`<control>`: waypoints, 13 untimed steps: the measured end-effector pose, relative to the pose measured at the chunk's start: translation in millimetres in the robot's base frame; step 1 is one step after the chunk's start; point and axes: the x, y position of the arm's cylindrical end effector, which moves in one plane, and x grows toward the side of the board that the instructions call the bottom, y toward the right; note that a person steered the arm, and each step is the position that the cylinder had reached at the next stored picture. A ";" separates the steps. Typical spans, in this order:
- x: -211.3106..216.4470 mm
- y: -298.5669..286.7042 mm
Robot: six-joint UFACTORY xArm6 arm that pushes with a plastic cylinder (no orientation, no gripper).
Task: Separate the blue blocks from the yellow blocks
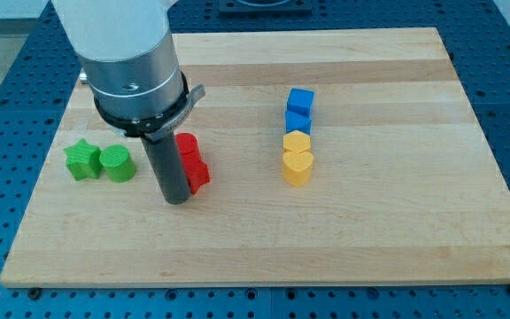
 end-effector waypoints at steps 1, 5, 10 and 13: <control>2.2 12.1; -58.5 95.0; -104.8 201.3; -105.8 169.9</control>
